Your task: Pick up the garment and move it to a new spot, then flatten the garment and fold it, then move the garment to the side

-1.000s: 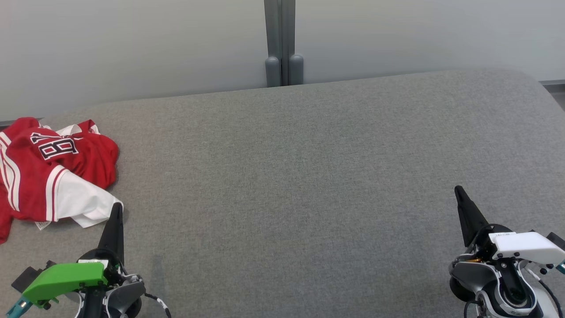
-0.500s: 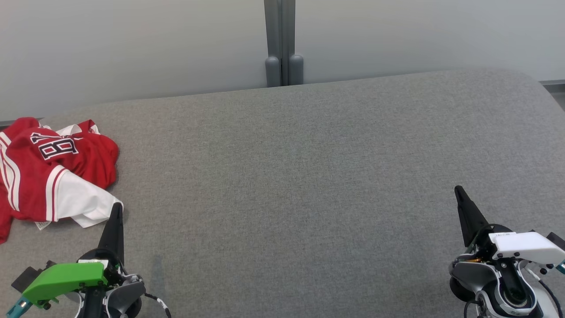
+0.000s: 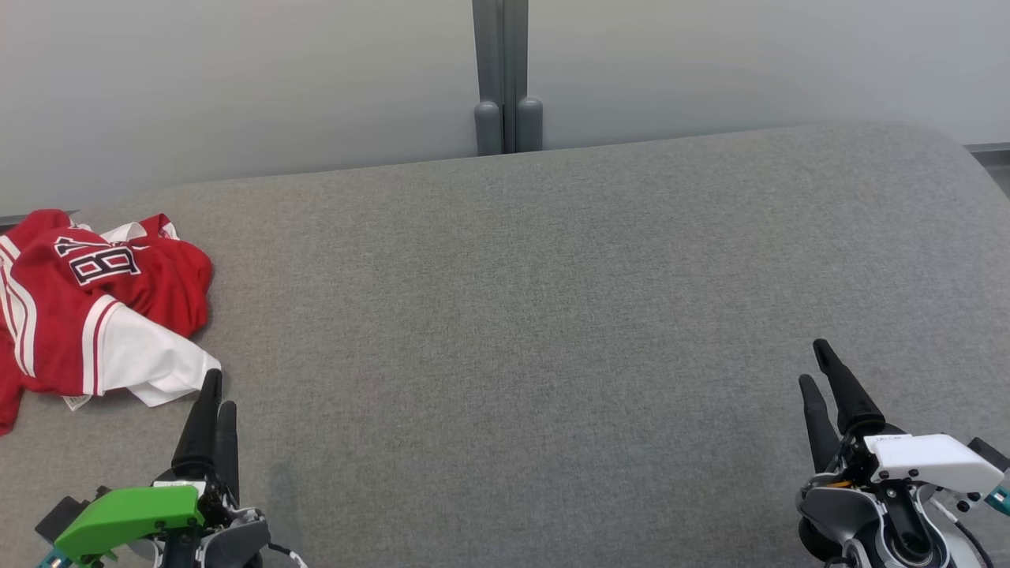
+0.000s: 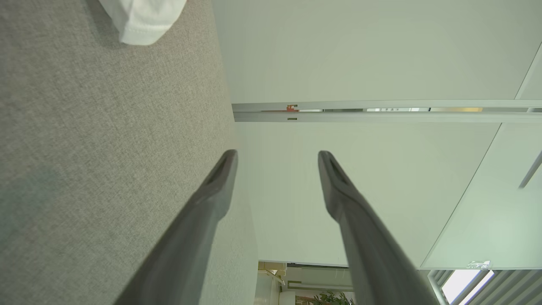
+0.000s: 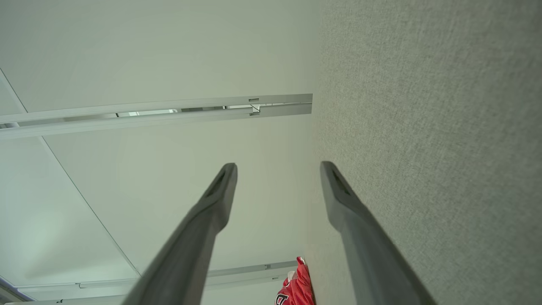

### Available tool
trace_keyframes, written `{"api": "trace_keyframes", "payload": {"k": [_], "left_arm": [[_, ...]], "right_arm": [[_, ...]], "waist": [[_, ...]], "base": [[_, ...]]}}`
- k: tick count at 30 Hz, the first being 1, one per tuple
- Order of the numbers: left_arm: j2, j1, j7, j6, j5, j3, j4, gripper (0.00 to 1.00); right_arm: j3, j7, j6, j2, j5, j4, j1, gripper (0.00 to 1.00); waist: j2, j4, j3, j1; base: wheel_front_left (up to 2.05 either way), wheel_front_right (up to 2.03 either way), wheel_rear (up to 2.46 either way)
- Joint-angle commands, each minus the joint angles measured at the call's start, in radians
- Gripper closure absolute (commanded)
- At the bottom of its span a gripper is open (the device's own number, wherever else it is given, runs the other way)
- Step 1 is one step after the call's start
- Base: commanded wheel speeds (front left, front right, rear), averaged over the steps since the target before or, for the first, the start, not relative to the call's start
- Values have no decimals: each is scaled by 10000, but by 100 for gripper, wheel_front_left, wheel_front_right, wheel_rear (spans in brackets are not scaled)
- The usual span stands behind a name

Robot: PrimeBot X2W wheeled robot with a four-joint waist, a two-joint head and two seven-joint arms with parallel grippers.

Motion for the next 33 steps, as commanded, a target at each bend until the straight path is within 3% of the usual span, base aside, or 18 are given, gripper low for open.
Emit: {"api": "trace_keyframes", "payload": {"k": [1, 10, 23, 33], "left_arm": [[52, -140, -138, -11, 80, -68, -212, 0], [182, -46, -573, 92, 890, -377, -328, 0], [649, -29, -1131, 397, 3860, -1110, -269, 0], [853, 0, -1504, 631, 5976, -1387, -409, 0]], "right_arm": [[121, -143, 2, -45, -62, -201, -160, 0], [314, -572, 3, -103, -1470, -379, -101, 0], [688, -1128, 3, -241, -5630, -883, -49, 0], [763, -1509, 3, -182, -7786, -998, 42, 0]], "waist": [[-1, 6, -2, 0], [-1, 40, -13, 0], [-1, 72, -21, 0], [-1, 121, -32, 0]], "base": [[0, 0, 0], [0, 0, 0], [0, 0, 0], [0, 0, 0]]}}
